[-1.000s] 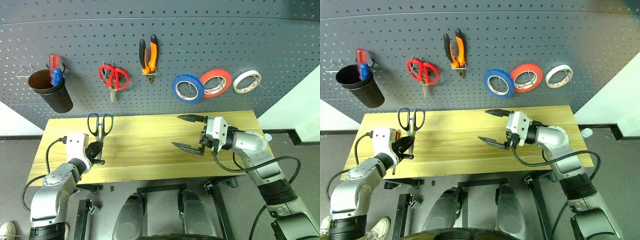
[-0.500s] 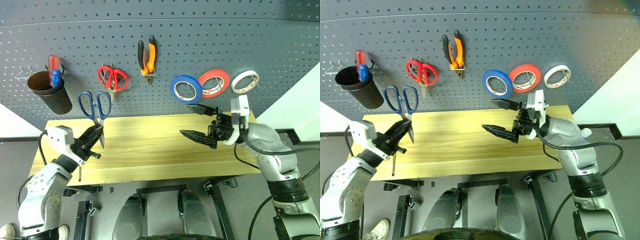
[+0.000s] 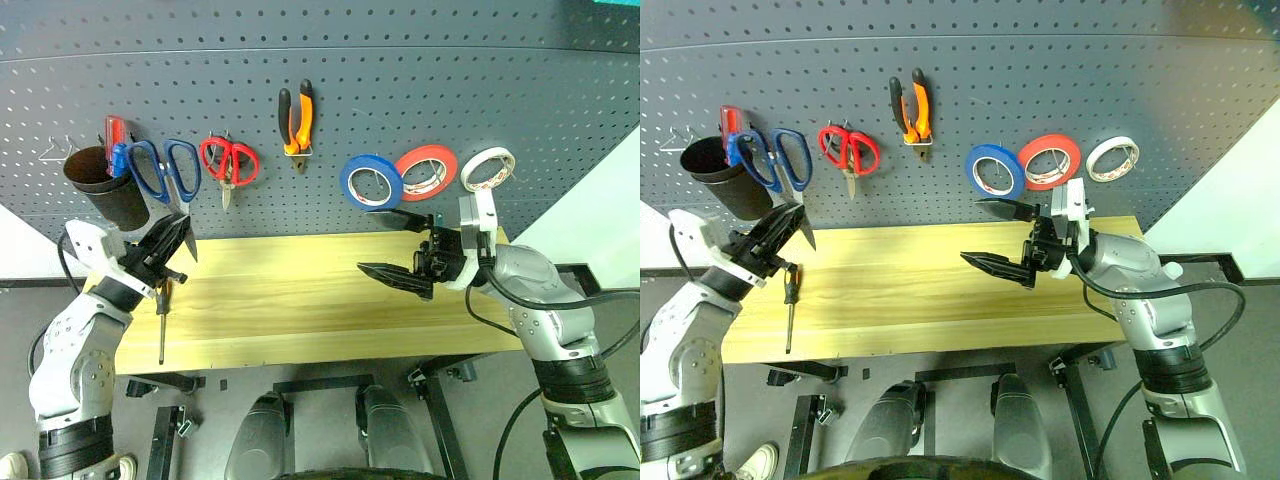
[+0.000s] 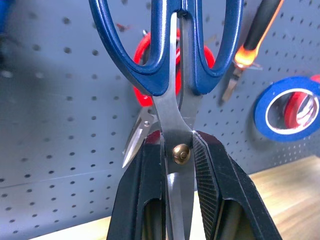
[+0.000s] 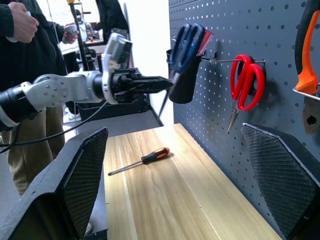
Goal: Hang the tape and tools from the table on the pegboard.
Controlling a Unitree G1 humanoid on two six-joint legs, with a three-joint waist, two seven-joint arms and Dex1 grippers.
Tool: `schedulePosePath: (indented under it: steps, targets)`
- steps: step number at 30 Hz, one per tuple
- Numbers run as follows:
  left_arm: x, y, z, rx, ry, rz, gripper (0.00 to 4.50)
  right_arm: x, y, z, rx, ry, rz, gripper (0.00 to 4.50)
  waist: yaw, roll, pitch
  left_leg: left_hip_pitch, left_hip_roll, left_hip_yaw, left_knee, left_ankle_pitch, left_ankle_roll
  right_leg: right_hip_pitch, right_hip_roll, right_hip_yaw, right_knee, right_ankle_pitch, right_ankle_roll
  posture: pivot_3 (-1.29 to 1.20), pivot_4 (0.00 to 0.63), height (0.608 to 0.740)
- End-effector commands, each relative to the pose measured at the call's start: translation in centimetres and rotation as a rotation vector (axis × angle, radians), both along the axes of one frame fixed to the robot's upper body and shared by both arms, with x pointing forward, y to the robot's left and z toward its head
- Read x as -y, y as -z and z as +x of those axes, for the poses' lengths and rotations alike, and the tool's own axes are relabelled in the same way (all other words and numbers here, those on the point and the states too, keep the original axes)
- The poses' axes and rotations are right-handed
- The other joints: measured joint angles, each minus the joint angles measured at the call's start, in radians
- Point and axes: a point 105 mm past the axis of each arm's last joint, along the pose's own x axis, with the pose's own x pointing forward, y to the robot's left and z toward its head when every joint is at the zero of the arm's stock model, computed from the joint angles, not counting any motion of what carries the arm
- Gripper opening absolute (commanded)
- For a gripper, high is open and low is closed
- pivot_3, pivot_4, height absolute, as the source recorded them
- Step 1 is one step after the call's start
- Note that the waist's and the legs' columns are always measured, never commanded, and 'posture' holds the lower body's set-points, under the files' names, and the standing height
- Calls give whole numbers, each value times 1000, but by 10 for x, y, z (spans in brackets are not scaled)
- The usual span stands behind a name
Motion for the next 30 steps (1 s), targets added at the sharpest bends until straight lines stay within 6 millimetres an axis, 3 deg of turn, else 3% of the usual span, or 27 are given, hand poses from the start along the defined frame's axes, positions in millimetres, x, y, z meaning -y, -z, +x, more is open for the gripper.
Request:
schedulePosePath:
  steps: [1,4,7,16,25,30]
  targets:
    - [1,-4,10,14,-5,51,624,0,-7,-5,54,2,0,4500,0,0,-1,0,0,0,0,0,0,0,0,0,0,0,0,-33,120,733]
    - [1,0,16,-9,0,51,624,0,-6,-5,57,10,-7,4500,-3,0,-1,0,0,0,0,0,0,0,0,0,0,0,0,-43,119,733]
    - [1,1,17,-17,14,31,1366,1,-5,-6,57,18,-14,4500,-5,0,-1,0,0,0,0,0,0,0,0,0,0,0,0,-43,119,733]
    - [-8,4,15,-29,-41,52,4344,1,-1,-7,54,19,-27,4500,-3,0,-3,0,0,0,0,0,0,0,0,0,0,0,0,-39,121,733]
    - [-16,22,-5,-98,-64,62,4460,-1,3,-9,46,15,-37,4500,-4,0,-4,0,0,0,0,0,0,0,0,0,0,0,0,-34,125,733]
    - [-26,61,-18,-261,-120,114,4460,-2,5,-10,42,15,-43,4500,-3,1,-4,1,0,0,0,0,0,0,0,0,0,0,-1,-32,131,733]
